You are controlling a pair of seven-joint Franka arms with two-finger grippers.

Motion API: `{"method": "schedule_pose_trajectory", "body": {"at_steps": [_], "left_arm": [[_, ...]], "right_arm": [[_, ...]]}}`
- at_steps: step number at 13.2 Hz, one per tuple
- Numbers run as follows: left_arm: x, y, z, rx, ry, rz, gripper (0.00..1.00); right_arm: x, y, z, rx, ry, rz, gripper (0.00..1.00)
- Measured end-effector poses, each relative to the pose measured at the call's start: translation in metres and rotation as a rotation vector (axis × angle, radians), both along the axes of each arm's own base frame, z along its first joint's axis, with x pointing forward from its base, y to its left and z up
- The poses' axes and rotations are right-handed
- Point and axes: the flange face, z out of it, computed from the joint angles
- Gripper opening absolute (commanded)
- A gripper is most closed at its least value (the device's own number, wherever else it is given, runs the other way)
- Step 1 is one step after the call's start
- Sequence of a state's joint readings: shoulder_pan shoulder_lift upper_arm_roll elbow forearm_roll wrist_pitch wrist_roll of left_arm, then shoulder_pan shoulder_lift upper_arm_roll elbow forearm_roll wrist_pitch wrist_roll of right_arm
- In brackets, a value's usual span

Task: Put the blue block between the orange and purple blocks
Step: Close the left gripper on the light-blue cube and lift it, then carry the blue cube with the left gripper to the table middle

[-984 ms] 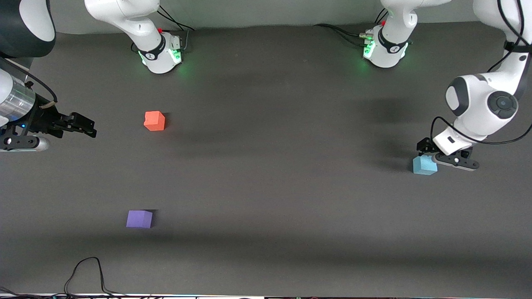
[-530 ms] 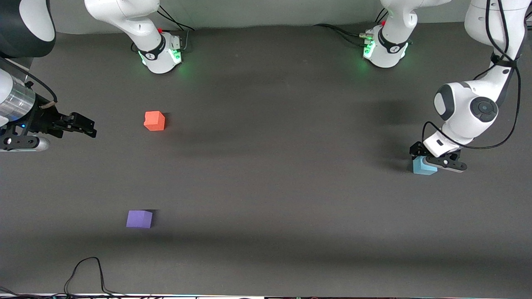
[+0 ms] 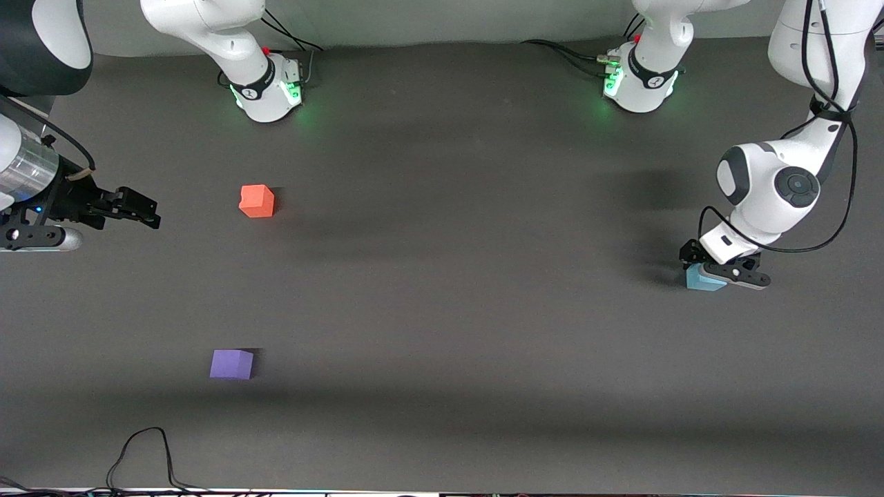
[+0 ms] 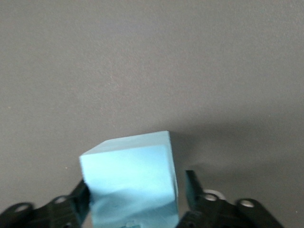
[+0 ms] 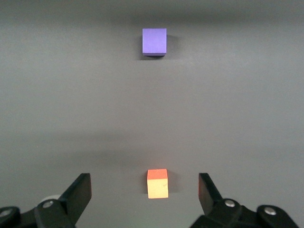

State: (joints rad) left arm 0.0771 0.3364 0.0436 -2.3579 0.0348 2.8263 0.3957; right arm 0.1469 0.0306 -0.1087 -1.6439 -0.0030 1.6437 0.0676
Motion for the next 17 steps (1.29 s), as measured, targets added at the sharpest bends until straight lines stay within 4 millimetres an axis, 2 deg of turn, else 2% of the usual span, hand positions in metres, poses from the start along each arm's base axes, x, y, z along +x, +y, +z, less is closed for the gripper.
{"method": "schedule_pose_trajectory", "body": {"at_steps": [1,2,6,7,8,9,10,11,12,13,15,17], "left_arm": [[0.002,0.0,0.001,0.0,-0.004,0.001,0.48],[0.004,0.001,0.001,0.0,-0.007,0.004,0.45],[0.013,0.002,0.008,-0.002,0.003,0.017,0.45],[0.021,0.002,0.017,-0.007,0.036,0.033,0.45],[0.031,-0.001,0.036,-0.013,0.08,0.056,0.45],[0.042,-0.01,0.061,-0.02,0.124,0.082,0.45],[0.052,-0.026,0.091,-0.025,0.16,0.114,0.45],[0.059,-0.051,0.12,-0.028,0.184,0.147,0.45],[0.062,-0.086,0.146,-0.028,0.201,0.182,0.45],[0.064,-0.129,0.168,-0.027,0.21,0.215,0.45],[0.054,-0.235,0.195,-0.035,0.194,0.288,0.45],[0.03,-0.345,0.205,-0.058,0.168,0.354,0.45]], "right_arm": [[0.0,0.0,0.0,0.0,0.0,0.0,1.0],[0.0,0.0,0.0,0.0,0.0,0.0,1.0],[0.0,0.0,0.0,0.0,0.0,0.0,1.0],[0.0,0.0,0.0,0.0,0.0,0.0,1.0],[0.0,0.0,0.0,0.0,0.0,0.0,1.0],[0.0,0.0,0.0,0.0,-0.001,0.0,1.0],[0.0,0.0,0.001,0.0,-0.003,0.0,1.0],[0.0,0.0,0.002,0.0,-0.005,0.0,1.0],[0.001,0.0,0.003,0.0,-0.007,0.0,1.0],[0.001,0.0,0.004,0.0,-0.008,0.001,1.0],[0.001,0.001,0.004,0.0,-0.009,0.002,1.0],[0.001,0.001,0.004,0.0,-0.009,0.003,1.0]]}}
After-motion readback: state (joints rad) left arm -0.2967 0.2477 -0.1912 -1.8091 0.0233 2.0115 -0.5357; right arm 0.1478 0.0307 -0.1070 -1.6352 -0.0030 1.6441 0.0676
